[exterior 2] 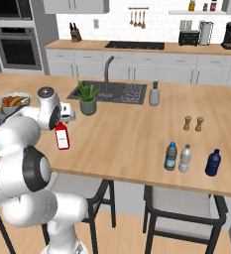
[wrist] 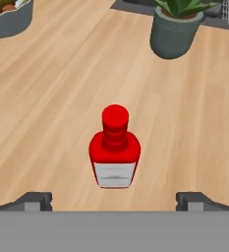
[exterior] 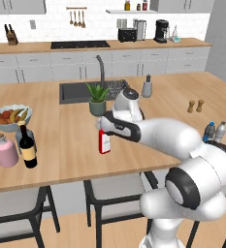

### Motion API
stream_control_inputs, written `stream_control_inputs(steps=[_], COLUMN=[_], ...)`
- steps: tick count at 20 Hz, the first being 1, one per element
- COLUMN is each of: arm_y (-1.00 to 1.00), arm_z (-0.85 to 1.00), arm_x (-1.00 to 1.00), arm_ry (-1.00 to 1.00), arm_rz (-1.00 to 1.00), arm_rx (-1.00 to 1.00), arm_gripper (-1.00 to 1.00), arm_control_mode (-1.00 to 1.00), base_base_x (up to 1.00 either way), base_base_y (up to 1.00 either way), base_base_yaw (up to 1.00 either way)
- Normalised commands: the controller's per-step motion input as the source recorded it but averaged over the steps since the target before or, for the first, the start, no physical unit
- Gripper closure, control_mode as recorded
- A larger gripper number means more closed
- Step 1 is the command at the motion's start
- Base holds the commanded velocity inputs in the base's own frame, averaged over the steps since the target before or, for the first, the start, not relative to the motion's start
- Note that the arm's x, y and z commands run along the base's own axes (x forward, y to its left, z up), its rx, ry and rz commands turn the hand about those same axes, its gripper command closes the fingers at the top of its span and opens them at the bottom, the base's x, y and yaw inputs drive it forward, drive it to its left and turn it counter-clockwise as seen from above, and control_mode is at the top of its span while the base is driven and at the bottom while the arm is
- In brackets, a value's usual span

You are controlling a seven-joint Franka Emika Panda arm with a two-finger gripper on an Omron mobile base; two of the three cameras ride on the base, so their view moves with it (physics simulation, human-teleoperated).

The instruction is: Move the plastic bottles in the middle to the plastics group, and the glass bottles in the middle to the glass group.

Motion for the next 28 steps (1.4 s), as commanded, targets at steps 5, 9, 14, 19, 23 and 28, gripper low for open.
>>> stream_control_inputs(steps=[5,9,14,19,23,28], arm_y=[0.09,0.14,0.08,0.0,0.0,0.0], arm_z=[-0.07,-0.1,-0.24,-0.06,0.0,0.0], arm_x=[0.06,0.0,0.05,0.18,0.17,0.1], arm_ry=[0.0,0.0,0.0,0.0,0.0,0.0], arm_rz=[0.01,0.03,0.02,0.0,0.0,0.0], arm_rx=[0.0,0.0,0.0,0.0,0.0,0.0], arm_gripper=[-1.0,-1.0,-1.0,-1.0,-1.0,-1.0], arm_control_mode=[-1.0,-1.0,-1.0,-1.0,-1.0,-1.0], base_base_x=[0.0,0.0,0.0,0.0,0.0,0.0], base_base_y=[0.0,0.0,0.0,0.0,0.0,0.0], base_base_yaw=[0.0,0.0,0.0,0.0,0.0,0.0])
